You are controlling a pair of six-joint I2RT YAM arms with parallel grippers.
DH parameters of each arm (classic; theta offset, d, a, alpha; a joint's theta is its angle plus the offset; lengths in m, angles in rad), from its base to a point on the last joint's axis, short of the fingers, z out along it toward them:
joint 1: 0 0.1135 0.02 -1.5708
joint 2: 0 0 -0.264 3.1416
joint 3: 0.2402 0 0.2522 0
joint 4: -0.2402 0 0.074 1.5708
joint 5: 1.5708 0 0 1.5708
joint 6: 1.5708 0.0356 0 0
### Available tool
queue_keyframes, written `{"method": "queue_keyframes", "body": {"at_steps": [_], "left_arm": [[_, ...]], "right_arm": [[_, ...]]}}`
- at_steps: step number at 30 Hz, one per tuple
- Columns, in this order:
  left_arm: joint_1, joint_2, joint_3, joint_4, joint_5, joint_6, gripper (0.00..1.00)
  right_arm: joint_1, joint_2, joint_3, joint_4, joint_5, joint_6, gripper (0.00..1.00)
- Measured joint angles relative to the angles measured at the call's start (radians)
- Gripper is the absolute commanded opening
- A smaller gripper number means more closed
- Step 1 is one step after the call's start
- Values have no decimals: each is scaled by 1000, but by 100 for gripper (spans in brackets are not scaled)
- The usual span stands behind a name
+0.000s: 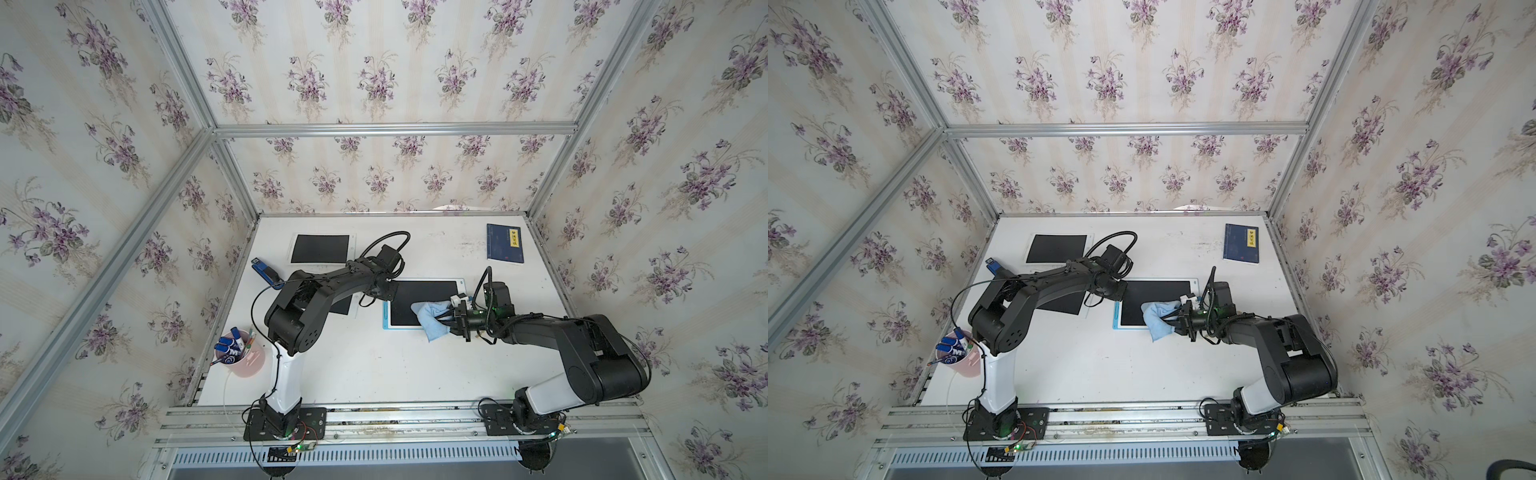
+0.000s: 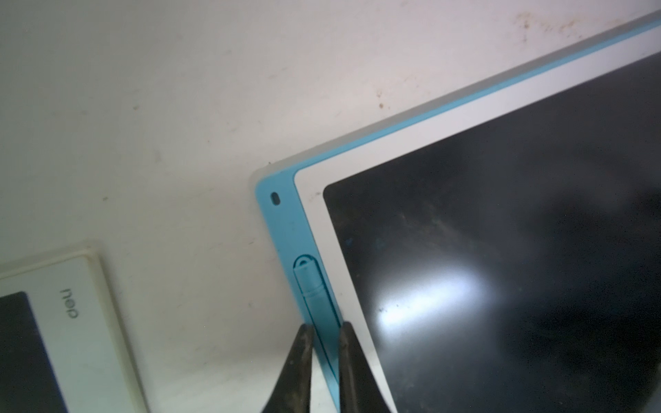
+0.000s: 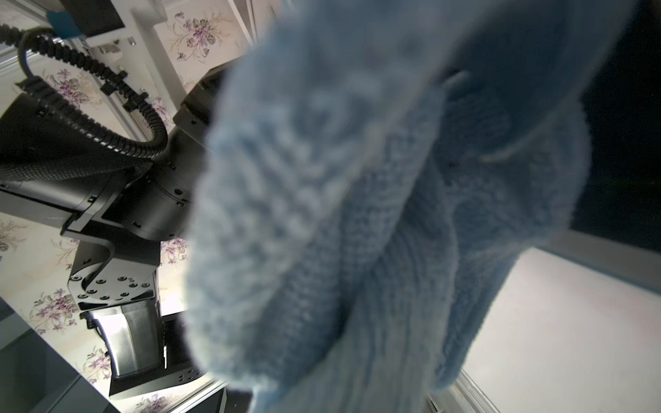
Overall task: Wipe the drawing tablet
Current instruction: Wipe the dirt from the drawing tablet.
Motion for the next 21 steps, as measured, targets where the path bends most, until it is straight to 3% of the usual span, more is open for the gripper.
{"method": "queue_keyframes", "body": {"at_steps": [7,12,16,21], "left_arm": [[0,0,-2,0,0,0,16],[0,-2,-3,1,0,1,16],[1,-8,-10,7,-1,1,16],[1,-11,-12,7,-4,2,17]], "right_arm": [[-197,-2,106,-344,89,-285,0],[-362,-6,193,-673,313,-546,0],[-394,-161,238,-789,467,-610,0],[-395,-266,268,-806,478,-620,0]]}}
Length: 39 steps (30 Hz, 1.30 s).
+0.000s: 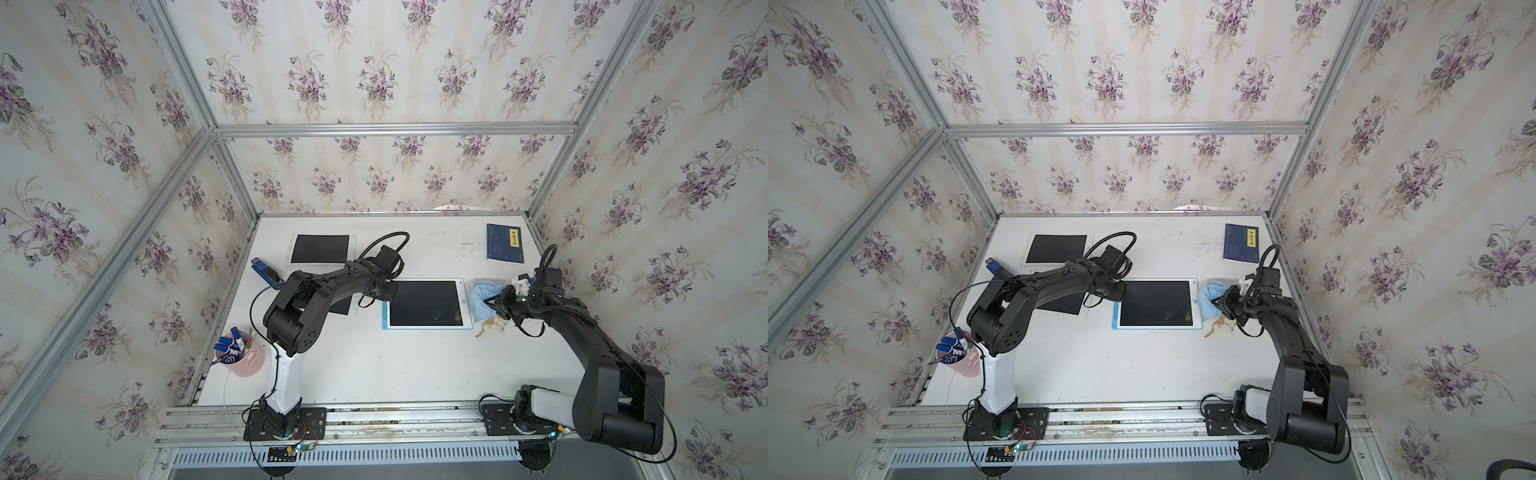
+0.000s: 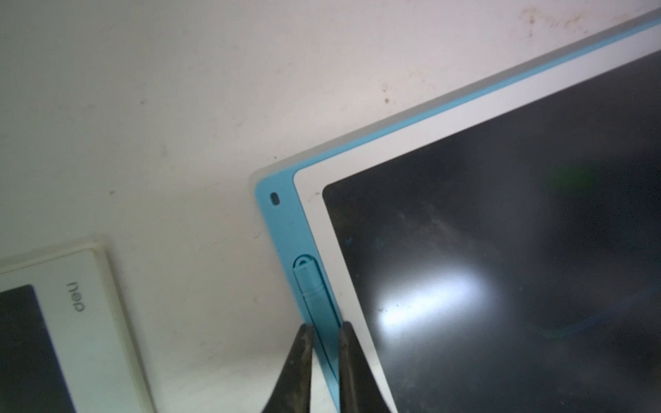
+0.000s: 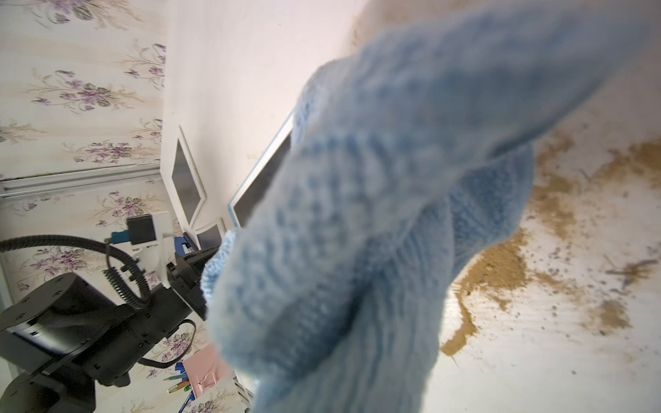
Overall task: Wipe the drawing tablet
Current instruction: Wipe the dirt from the drawing tablet, then adjust the cleaning item.
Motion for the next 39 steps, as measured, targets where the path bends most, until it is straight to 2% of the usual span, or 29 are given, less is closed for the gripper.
{"method": "queue_keyframes", "body": {"at_steps": [2,3,7,9,14,17,21,26,28,30,33,39], "left_arm": [[0,0,1,0,0,1,18],[0,0,2,-1,-2,1,22],[2,-24,3,-64,-22,0,68],[2,-64,-5,-129,-25,1,85],[6,-218,48,-177,20,-3,87],[64,-305,23,-103,225,-66,83],[146,-311,-142,214,566,-346,79],[102,-198,-259,680,825,-779,77],[58,-148,-250,832,881,-920,76],[17,-128,-225,905,911,-994,76],[-26,-117,-186,975,942,-1035,76],[-43,-90,-193,1070,952,-1117,75]], "right_arm": [[2,-15,-2,16,-48,10,0],[8,-18,-5,31,-74,23,0],[57,-60,1,89,-168,50,0],[61,-97,-1,145,-215,83,0],[86,-156,-46,375,-340,235,0],[139,-180,-60,533,-396,346,0],[247,-212,-63,802,-450,528,0],[322,-226,-76,1168,-479,776,0],[349,-223,-89,1291,-485,869,0],[376,-213,-102,1387,-484,938,0],[425,-175,-134,1515,-478,1028,0],[459,-59,-228,1754,-453,1191,0]]}}
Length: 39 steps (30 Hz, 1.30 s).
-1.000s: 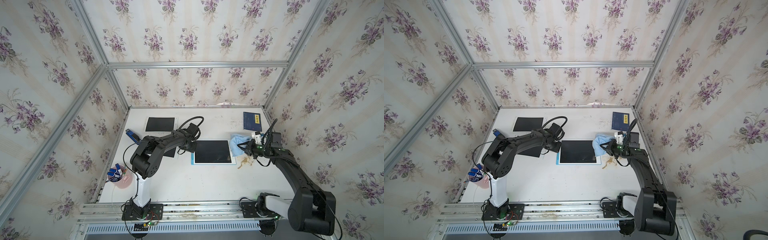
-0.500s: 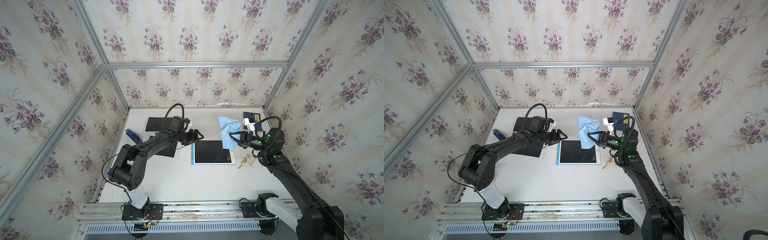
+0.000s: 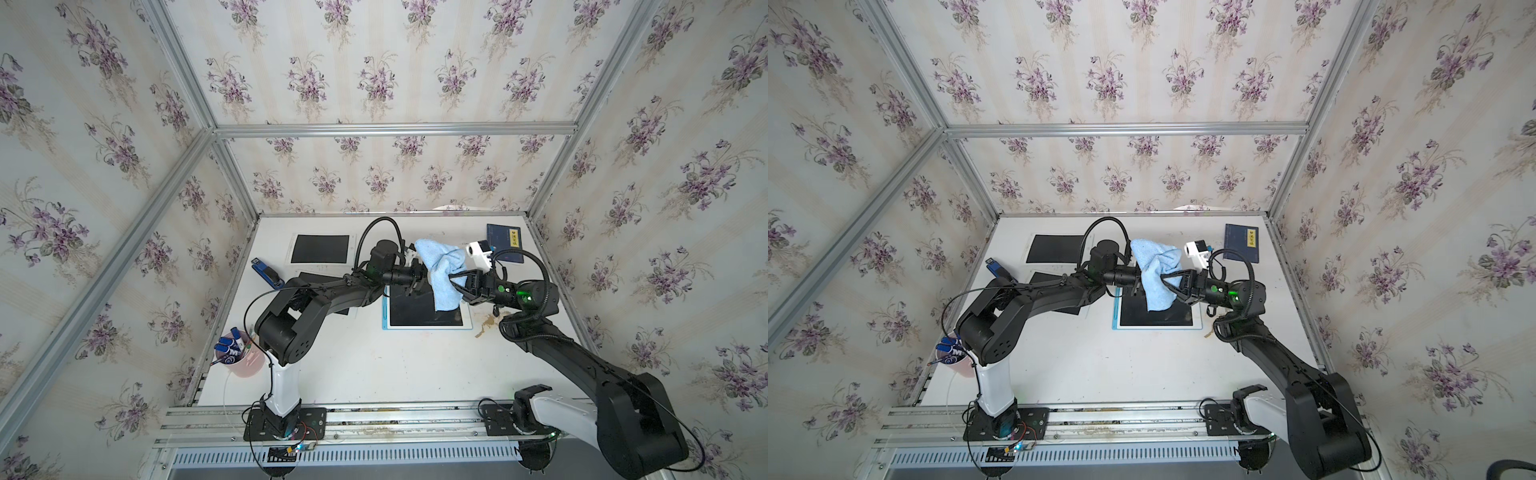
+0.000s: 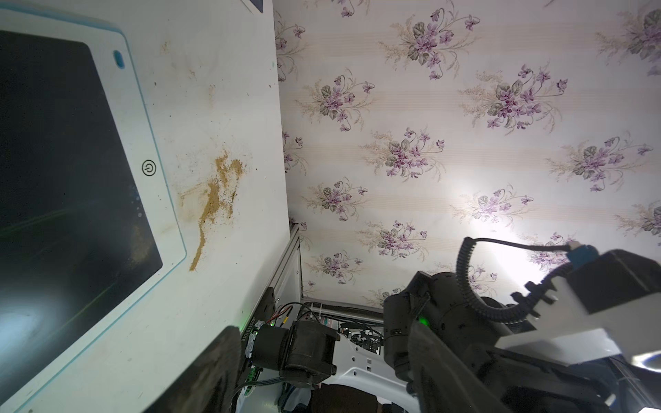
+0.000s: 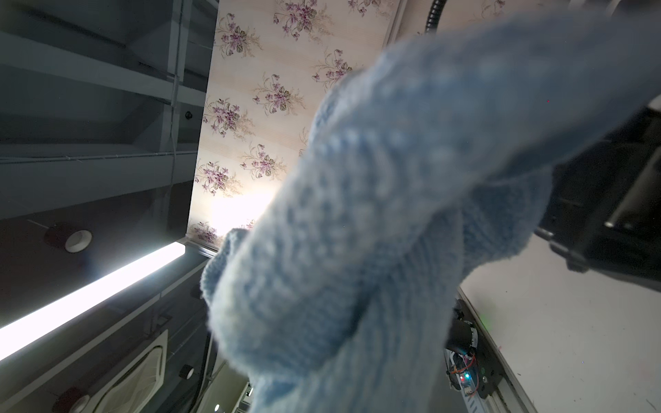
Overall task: Wipe the drawing tablet
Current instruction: Adjust the cleaning item.
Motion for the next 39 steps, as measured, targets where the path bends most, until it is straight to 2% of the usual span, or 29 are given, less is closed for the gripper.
{"method": "queue_keyframes", "body": {"at_steps": [5,10,23,30,34,38,39], "left_arm": [[5,-25,-14,18,4,-8,76],[25,-53,-38,40,11,-10,75],[35,-150,-104,40,21,-7,74],[23,-191,-145,40,-12,-16,74],[5,-189,-147,40,-43,-26,74],[-14,-187,-144,40,-69,-31,74],[-16,-187,-143,41,-71,-32,74]], "right_arm": [[9,93,-54,158,14,108,0],[3,95,-75,119,13,82,0],[-45,30,-5,-381,-5,-239,0],[-47,-4,91,-686,-4,-456,0],[-47,-11,124,-813,-1,-544,13],[-50,-18,132,-882,0,-599,44],[-49,-20,132,-893,2,-602,49]]}}
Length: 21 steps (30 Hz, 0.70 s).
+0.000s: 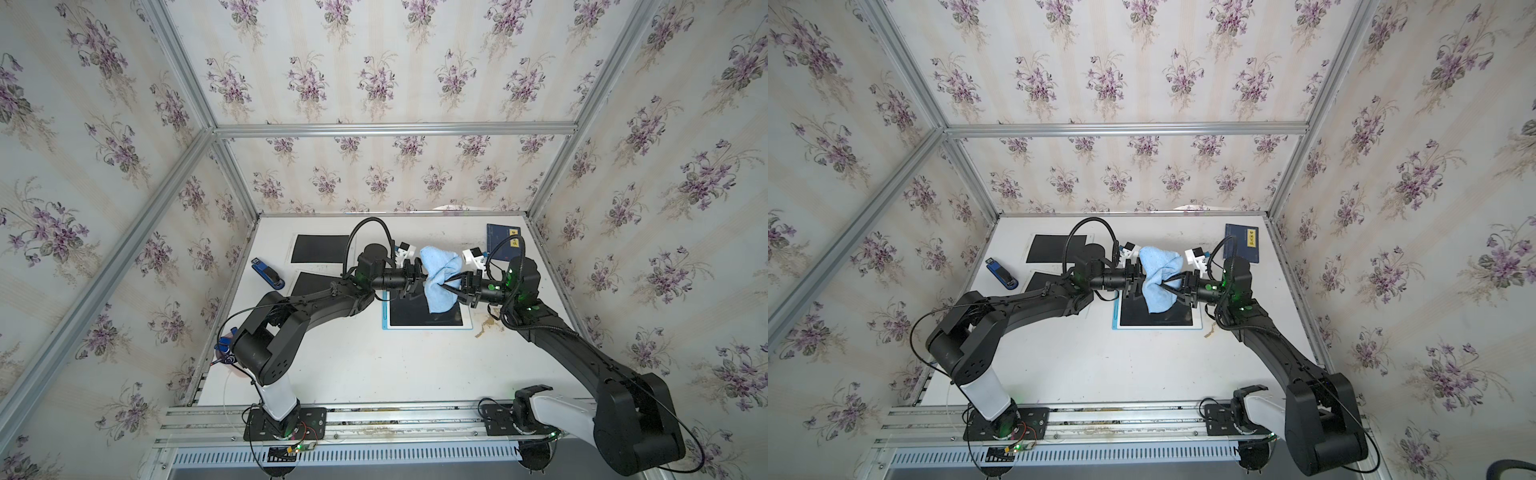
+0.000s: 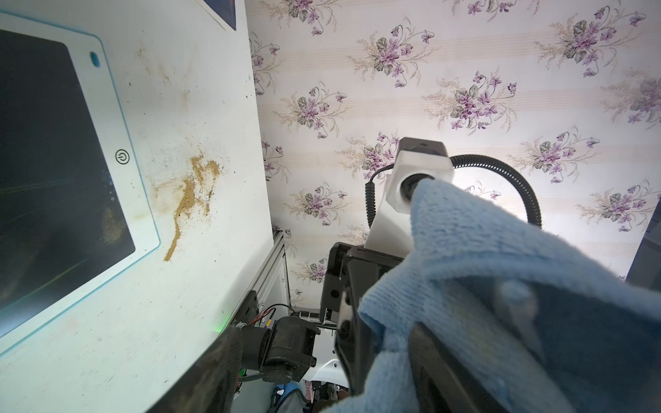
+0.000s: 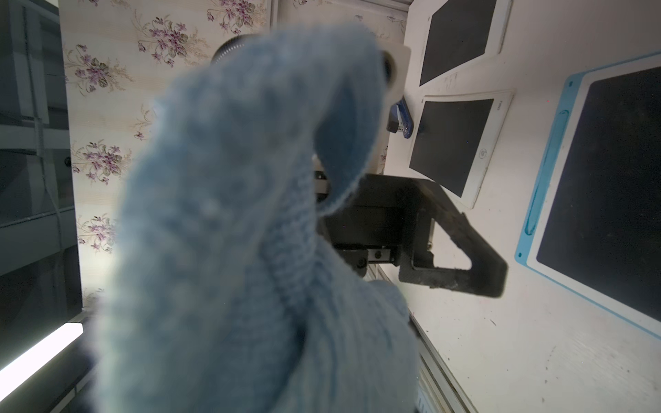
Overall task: Wipe the drawing tablet
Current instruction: Adjust the cleaning item.
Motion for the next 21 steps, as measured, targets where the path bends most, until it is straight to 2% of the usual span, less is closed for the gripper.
{"method": "queue_keyframes", "body": {"at_steps": [2,4,8,13,15,18,21], "left_arm": [[-7,3,3,0,-1,0,74],[-18,10,3,-2,11,2,74],[-31,14,10,-8,34,7,74],[-40,17,18,-11,34,9,74],[-42,17,18,-23,34,10,74],[-41,21,19,-38,39,15,75],[-35,19,19,-6,68,67,75]], "right_arm": [[3,-10,3,-16,8,-20,57],[6,-19,11,-15,26,-23,61],[12,-33,22,-18,56,-40,63],[16,-23,34,-15,74,-43,59],[19,-13,38,-15,77,-45,47],[26,-6,50,-43,90,-65,20],[24,-17,62,-78,65,-40,5]]}}
